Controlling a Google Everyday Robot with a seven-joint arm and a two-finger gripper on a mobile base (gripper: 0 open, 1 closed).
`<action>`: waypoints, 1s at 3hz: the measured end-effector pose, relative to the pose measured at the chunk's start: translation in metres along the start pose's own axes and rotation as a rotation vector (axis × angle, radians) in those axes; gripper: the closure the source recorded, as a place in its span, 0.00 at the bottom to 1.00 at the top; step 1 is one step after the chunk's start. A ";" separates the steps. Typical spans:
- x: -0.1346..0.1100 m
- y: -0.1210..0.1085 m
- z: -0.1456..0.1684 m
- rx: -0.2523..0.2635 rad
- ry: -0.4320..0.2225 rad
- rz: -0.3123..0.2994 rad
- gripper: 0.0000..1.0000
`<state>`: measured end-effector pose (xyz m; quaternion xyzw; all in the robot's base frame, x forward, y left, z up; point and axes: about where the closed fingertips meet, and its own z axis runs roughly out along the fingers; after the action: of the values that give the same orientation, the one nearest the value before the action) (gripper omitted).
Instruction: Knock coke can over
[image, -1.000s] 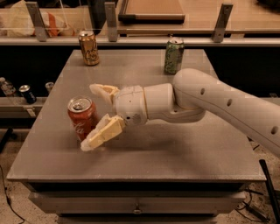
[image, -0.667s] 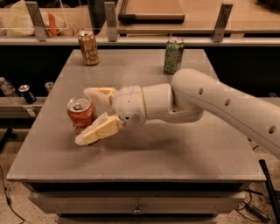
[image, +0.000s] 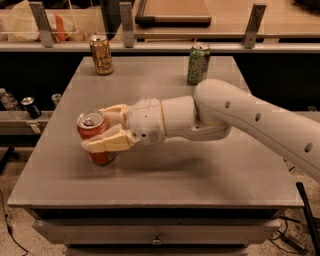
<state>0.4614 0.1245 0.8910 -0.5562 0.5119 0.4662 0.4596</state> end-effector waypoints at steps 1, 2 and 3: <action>0.003 -0.002 0.001 0.001 -0.003 0.007 0.88; 0.002 -0.018 -0.014 0.049 0.016 -0.021 1.00; -0.005 -0.039 -0.041 0.120 0.051 -0.072 1.00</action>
Offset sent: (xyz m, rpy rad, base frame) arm 0.0506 -0.0419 0.0046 -0.0387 -0.0850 -0.1312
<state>0.5022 0.0865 0.9028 -0.5572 0.5302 0.4036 0.4956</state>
